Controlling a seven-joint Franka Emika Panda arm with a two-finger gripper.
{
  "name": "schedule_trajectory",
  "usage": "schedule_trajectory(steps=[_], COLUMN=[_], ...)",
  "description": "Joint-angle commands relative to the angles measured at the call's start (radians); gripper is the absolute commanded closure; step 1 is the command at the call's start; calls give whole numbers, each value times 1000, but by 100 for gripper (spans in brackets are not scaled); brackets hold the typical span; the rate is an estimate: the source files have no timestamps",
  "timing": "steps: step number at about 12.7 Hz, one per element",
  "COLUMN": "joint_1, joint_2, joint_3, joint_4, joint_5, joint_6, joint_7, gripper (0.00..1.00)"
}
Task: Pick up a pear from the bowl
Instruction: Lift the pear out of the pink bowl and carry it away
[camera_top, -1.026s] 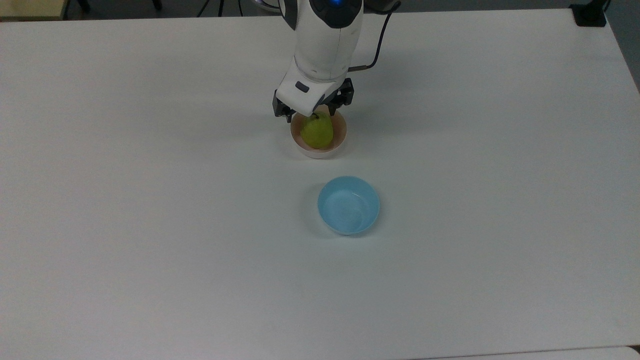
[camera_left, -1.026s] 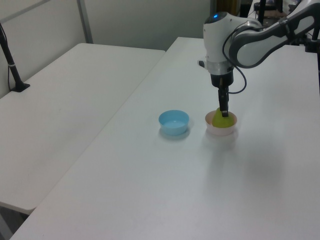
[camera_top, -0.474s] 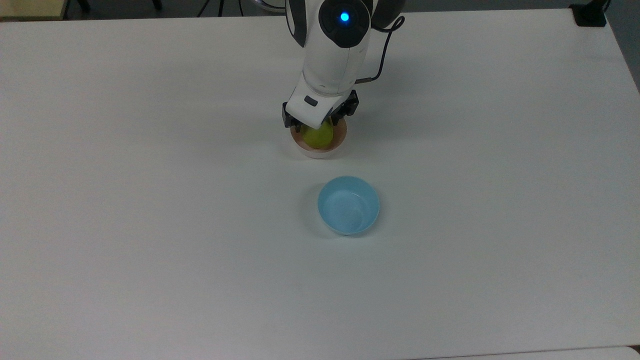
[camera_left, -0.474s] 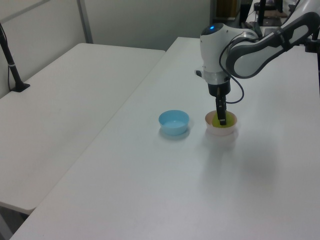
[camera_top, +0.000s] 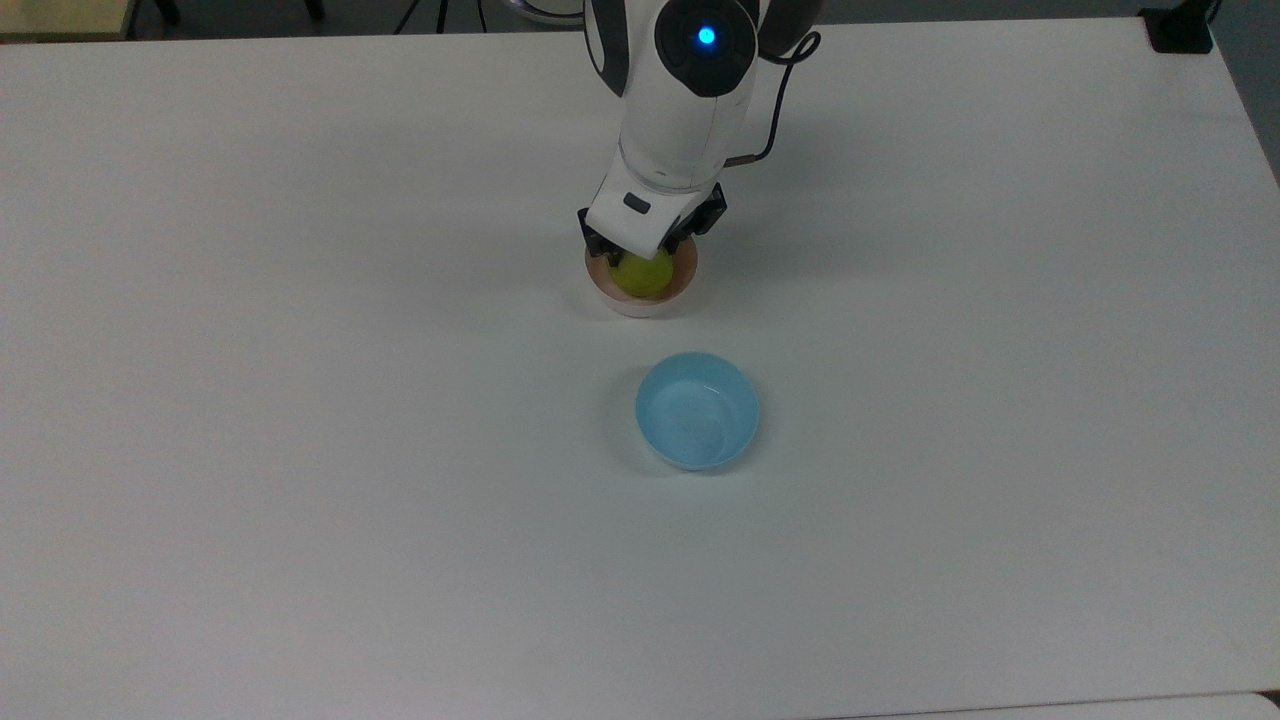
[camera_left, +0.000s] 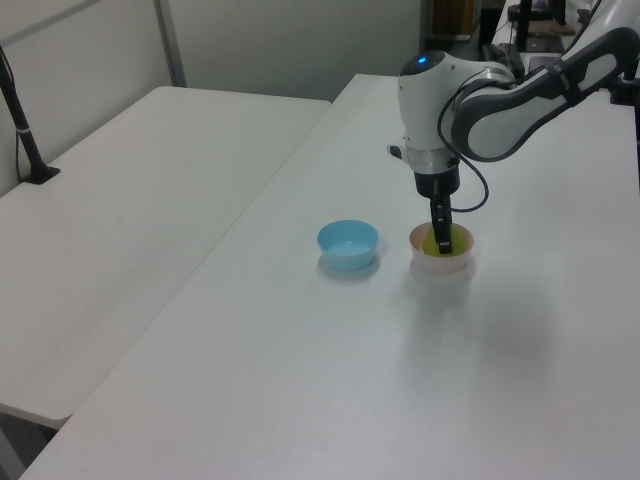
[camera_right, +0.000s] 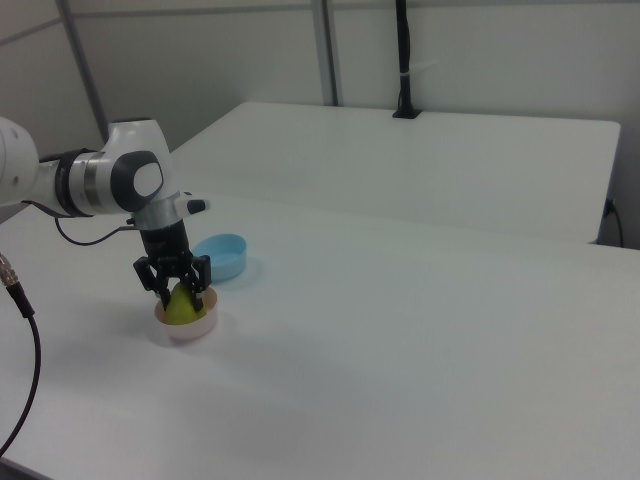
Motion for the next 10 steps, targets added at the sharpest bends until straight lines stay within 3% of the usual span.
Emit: schedule_trajectory(steps=[1,5,10], joint_1=[11,-19,-180], joint_2=[-73,-146,-170], joint_3=[-6,-15,-20], joint_4=[11,51,57], joint_5=[20,56,53], joint_6=[-65,-152,-157], joint_7=[12,-5,-83], gripper=[66,65,65])
